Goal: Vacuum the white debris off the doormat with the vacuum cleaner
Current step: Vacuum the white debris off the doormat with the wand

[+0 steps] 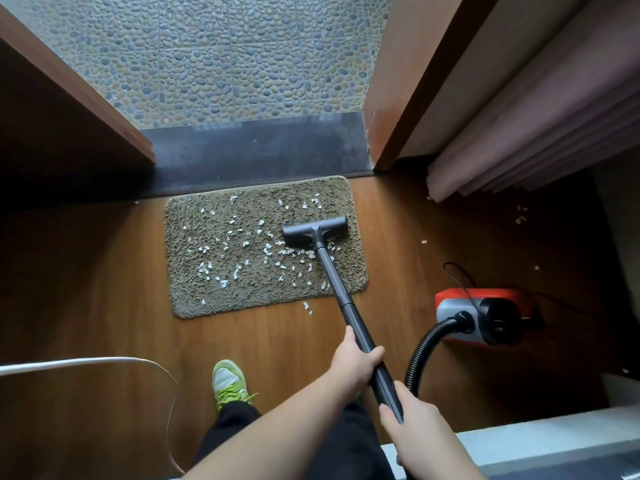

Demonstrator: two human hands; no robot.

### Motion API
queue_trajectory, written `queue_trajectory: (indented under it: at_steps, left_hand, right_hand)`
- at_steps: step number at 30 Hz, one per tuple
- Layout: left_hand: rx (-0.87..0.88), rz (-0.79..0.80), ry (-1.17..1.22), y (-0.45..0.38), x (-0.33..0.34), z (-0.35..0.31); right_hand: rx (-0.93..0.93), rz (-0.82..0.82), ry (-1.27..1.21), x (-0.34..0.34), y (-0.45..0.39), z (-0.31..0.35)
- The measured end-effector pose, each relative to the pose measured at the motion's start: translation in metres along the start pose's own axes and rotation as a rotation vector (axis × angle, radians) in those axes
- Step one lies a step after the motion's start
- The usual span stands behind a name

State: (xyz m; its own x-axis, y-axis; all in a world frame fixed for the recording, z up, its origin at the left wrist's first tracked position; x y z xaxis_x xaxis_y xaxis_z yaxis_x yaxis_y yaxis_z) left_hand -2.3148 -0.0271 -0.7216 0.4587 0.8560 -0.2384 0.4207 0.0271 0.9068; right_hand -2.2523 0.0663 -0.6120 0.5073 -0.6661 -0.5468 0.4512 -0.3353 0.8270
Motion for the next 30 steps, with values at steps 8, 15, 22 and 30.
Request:
queue_trajectory:
  at_steps: [8,15,22,30]
  left_hand:
    - [-0.002,0.000,0.026,0.008,0.001,0.008]
    - [0.022,-0.041,0.053,-0.008,-0.014,-0.004]
    - [0.064,-0.087,0.071,-0.035,-0.043,-0.036]
    - [0.096,-0.135,0.084,-0.053,-0.070,-0.064]
  right_hand:
    - [0.001,-0.009,0.003,0.001,0.007,-0.002]
    - [-0.073,-0.041,-0.018,-0.006,0.003,0.016]
    - [-0.151,-0.107,-0.005,-0.017,-0.024,0.057]
    - [-0.152,-0.117,0.018,-0.025,-0.045,0.092]
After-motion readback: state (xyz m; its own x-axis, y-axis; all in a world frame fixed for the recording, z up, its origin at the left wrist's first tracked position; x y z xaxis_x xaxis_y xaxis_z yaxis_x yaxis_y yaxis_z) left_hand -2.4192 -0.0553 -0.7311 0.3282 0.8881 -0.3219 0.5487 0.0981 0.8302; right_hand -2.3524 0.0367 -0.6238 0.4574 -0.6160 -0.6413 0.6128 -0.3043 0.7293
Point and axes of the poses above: each hand's wrist, its own y-axis away from the middle knuckle, its own x-axis out of the palm, z = x × y, the point moved 7 cm from there along -y, towards the middle knuckle, and after that the axes turned 11 degrees about -z, right-handed, at the moved point
